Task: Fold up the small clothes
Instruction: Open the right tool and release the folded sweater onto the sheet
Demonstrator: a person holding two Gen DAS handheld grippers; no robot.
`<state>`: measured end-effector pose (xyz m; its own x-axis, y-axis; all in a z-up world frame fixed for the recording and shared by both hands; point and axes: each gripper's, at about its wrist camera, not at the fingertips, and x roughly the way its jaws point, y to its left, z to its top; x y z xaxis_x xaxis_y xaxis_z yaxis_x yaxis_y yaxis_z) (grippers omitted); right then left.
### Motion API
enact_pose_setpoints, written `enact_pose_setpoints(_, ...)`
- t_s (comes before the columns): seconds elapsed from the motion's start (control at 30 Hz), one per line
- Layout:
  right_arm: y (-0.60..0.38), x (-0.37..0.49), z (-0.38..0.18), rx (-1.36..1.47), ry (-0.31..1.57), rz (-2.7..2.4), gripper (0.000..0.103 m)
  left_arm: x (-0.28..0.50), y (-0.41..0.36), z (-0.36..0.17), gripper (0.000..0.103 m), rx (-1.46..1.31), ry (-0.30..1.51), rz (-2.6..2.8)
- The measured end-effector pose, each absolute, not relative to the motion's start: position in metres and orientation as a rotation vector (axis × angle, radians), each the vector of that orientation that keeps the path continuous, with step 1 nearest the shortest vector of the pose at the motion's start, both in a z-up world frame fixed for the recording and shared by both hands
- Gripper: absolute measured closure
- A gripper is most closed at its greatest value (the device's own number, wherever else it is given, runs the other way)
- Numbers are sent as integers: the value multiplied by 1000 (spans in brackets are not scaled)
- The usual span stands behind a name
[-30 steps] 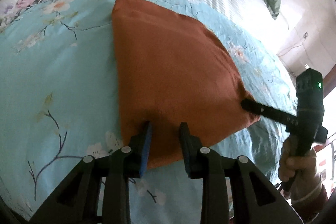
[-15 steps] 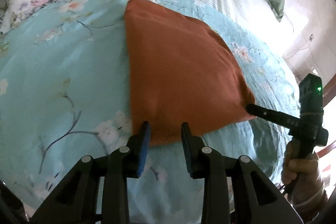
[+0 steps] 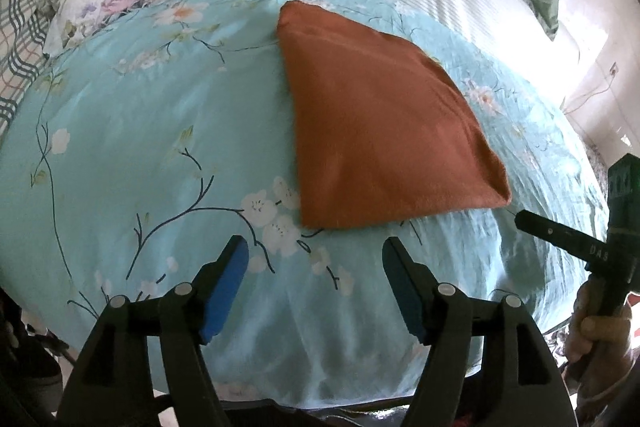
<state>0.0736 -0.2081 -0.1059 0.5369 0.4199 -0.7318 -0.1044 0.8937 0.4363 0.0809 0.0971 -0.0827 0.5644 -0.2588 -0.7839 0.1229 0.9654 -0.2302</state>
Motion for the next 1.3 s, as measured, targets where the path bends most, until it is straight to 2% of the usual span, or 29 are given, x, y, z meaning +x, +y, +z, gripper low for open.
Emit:
enact_pose_setpoints(0.23,-213,94,-102,373,948,332,59,87,95,-82,33,-161,952,-238)
enact_pose_setpoints(0.43,-229,165,-99,421,891,285,59,117,95,-77,33,-159,943,-211)
enact_pose_setpoints(0.6,-230,226,-123,509,947,297,59,137,96,-76,33,-168,940,-191)
enact_pose_setpoints(0.63,-228,235,-129,524,962,319,66,140,96,-76,33,-168,939,-189)
enact_pose_setpoints(0.7,-225,240,-126,521,957,323,86,147,96,-77,33,-167,941,-181)
enact_pose_setpoints(0.83,-225,236,-110,444,912,269,91,161,102,-70,33,-181,923,-178)
enact_pose_setpoints(0.9,-228,242,-125,460,954,271,90,167,102,-72,33,-183,928,-174)
enact_pose_setpoints(0.97,-233,243,-135,486,964,265,84,172,100,-76,33,-181,941,-174)
enact_pose_setpoints(1.0,-236,240,-135,488,957,243,72,172,100,-77,33,-177,943,-174)
enact_pose_setpoints(1.03,-239,238,-134,489,957,229,63,172,99,-78,33,-169,943,-171)
enact_pose_setpoints(1.3,-242,200,-110,462,935,230,63,162,101,-88,33,-157,967,-154)
